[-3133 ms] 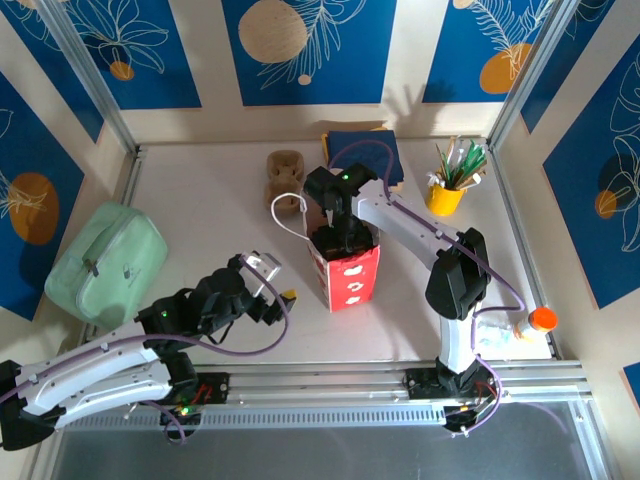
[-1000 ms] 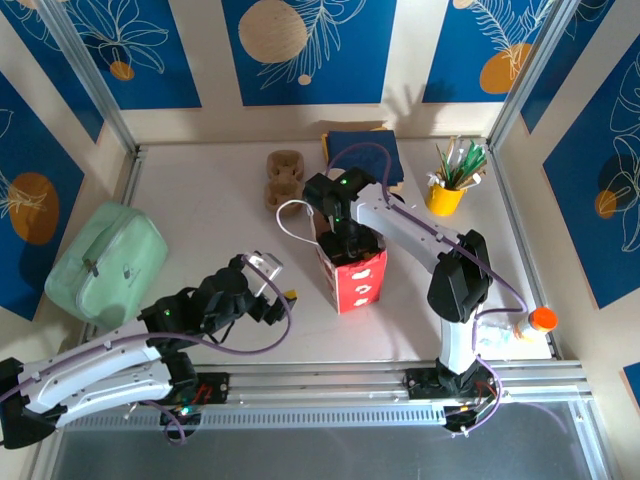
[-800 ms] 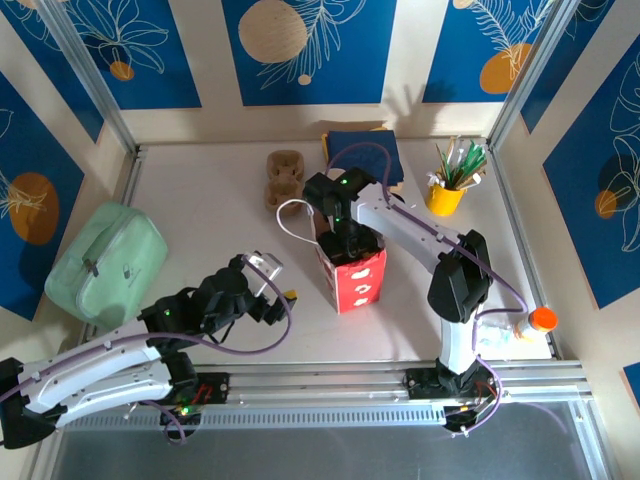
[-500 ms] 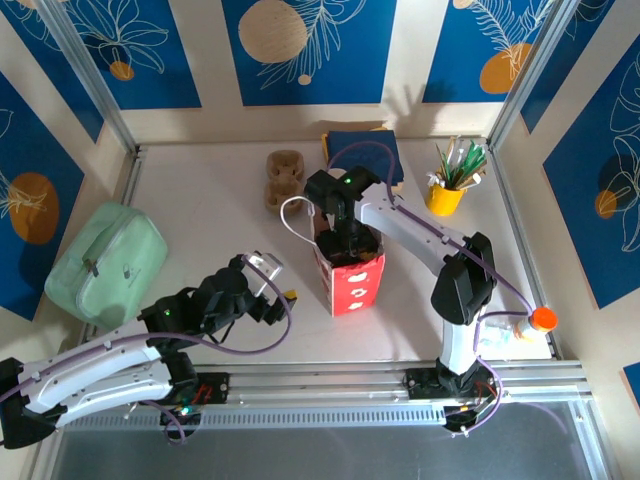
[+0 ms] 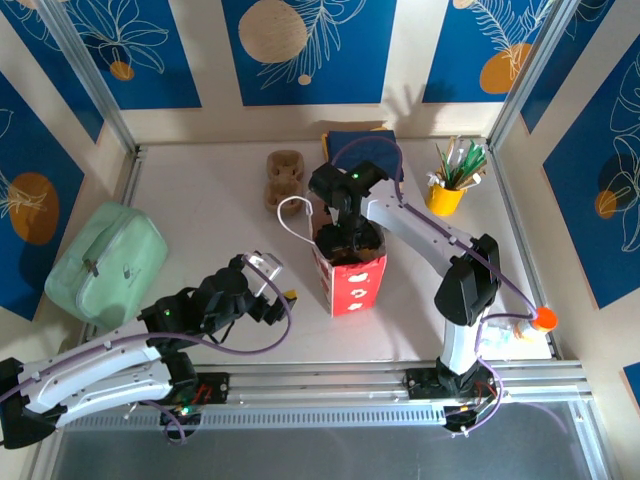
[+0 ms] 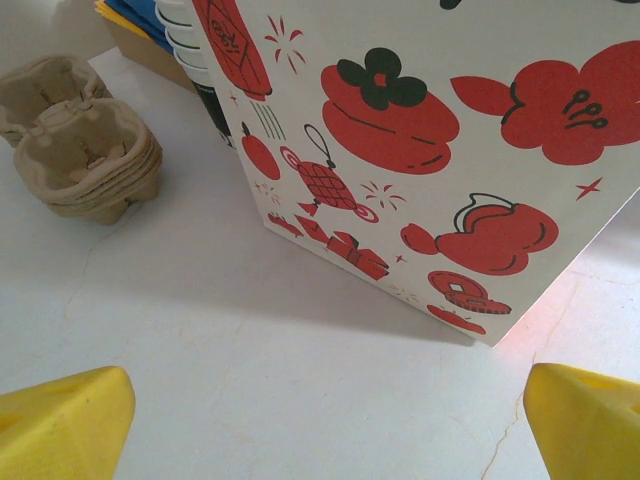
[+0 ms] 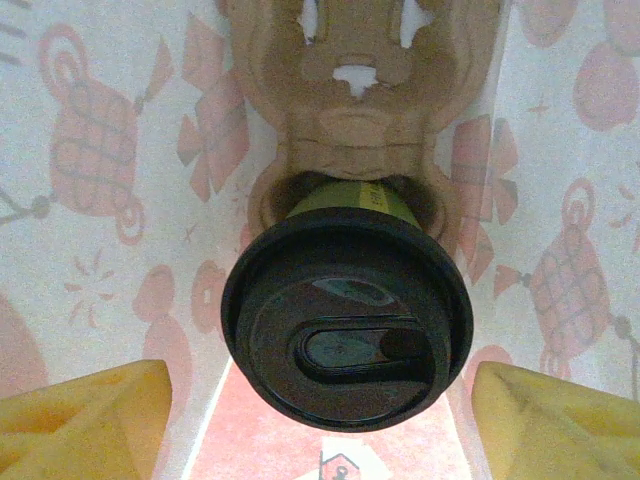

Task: Pack the takeout coffee

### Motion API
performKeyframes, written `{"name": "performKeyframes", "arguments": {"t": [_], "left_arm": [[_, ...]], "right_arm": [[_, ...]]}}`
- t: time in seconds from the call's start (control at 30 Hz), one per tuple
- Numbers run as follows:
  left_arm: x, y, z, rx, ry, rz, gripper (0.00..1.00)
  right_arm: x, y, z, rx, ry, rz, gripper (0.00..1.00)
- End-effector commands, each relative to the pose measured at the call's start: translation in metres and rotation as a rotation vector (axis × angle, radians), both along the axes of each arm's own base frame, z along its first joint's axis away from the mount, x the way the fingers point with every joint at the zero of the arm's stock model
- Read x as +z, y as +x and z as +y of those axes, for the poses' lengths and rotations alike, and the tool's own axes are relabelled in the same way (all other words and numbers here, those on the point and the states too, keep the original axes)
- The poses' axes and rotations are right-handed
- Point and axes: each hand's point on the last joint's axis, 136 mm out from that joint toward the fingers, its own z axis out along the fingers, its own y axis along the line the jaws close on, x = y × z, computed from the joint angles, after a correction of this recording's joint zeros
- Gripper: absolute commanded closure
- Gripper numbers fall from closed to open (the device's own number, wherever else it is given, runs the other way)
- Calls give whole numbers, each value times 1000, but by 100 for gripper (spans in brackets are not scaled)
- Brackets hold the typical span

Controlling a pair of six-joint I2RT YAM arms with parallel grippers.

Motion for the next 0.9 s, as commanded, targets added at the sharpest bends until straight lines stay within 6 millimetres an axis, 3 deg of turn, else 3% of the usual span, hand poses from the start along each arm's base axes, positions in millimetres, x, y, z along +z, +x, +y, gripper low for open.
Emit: {"name": "performKeyframes", "arguments": {"t": [0.0, 0.47, 0.87], "left_arm": [[9, -1, -1, -1, -16, -9, 1], [8, -1, -1, 0, -19, -3, 1], [11, -1, -3, -5, -29, 0, 0]], "right_arm": [[24, -4, 3, -23, 74, -22, 20], [42, -6, 7, -30, 137, -52, 20], [42, -7, 5, -27, 137, -57, 21]]}}
